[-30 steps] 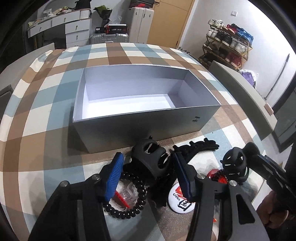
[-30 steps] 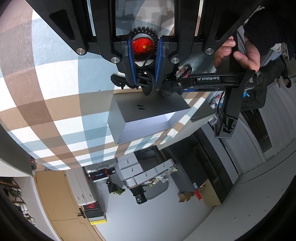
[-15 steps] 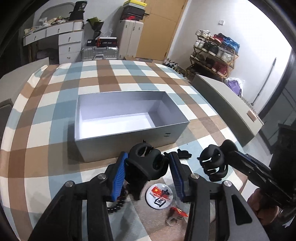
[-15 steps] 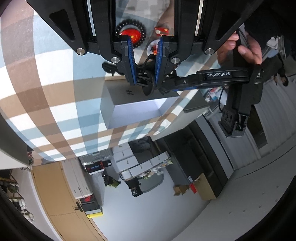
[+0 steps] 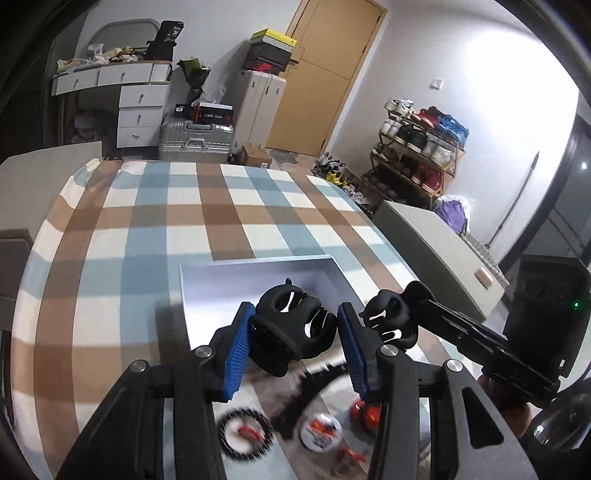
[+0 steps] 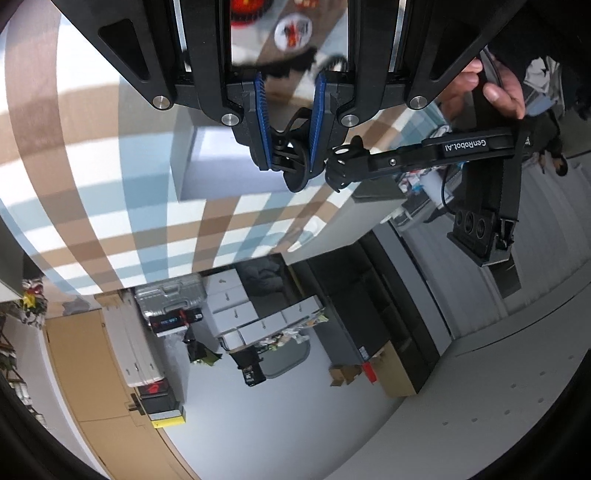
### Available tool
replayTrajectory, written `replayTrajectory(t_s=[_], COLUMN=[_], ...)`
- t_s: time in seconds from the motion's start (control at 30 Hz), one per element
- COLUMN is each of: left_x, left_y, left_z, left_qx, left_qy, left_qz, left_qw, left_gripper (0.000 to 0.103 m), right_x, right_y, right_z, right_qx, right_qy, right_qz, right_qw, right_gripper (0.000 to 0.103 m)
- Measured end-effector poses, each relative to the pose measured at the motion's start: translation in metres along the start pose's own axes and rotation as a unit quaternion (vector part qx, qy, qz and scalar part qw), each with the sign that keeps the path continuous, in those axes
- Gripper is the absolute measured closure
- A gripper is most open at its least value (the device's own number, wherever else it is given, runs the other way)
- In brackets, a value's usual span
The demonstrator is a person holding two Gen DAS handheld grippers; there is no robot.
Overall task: Organize jewelry
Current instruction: 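Carry both claw clips into the grey box and open both tools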
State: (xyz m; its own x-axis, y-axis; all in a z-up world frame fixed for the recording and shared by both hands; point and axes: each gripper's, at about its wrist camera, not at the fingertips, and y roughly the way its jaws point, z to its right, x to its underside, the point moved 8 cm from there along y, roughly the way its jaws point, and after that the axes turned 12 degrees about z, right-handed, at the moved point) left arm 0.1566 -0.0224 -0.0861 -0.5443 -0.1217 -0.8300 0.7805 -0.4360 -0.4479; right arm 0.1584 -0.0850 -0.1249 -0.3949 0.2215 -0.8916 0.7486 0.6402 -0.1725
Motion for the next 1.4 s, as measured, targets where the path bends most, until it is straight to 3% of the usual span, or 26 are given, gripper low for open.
replayTrajectory(t_s=[0.23, 0.47, 0.73, 1.23, 1.3, 1.4], left_x=[-0.001, 0.009, 0.018, 0.011, 0.010, 0.004], left_y=[0.037, 0.055, 0.063, 0.073, 0.073, 0.066], left_z=[-0.024, -0.030, -0.030, -0.029, -0.027, -0.026], left_qx=[-0.003, 0.000, -0.009, 0.023, 0.028, 0.025], left_qy=[-0.009, -0.004, 0.035, 0.011, 0.004, 0.003], left_qz=[-0.026, -0.060, -0.087, -0.090, -0.094, -0.075], left_qw=[0.9996, 0.9982, 0.9955, 0.9956, 0.9952, 0.9969], left_gripper=[0.063, 0.063, 0.063, 0.062, 0.054, 0.038], right_x=[-0.008, 0.007, 0.022, 0.023, 0.022, 0.019], right_y=[0.047, 0.080, 0.099, 0.104, 0.103, 0.095], right_z=[0.013, 0.037, 0.047, 0.055, 0.055, 0.053], right_qx=[0.008, 0.042, 0.046, 0.062, 0.052, 0.037], right_qy=[-0.004, -0.009, 0.004, 0.012, 0.026, 0.043], right_qz=[-0.030, -0.076, -0.112, -0.111, -0.108, -0.094], right_qw=[1.000, 0.996, 0.993, 0.992, 0.992, 0.994], right_gripper=[0.084, 0.084, 0.084, 0.082, 0.078, 0.062])
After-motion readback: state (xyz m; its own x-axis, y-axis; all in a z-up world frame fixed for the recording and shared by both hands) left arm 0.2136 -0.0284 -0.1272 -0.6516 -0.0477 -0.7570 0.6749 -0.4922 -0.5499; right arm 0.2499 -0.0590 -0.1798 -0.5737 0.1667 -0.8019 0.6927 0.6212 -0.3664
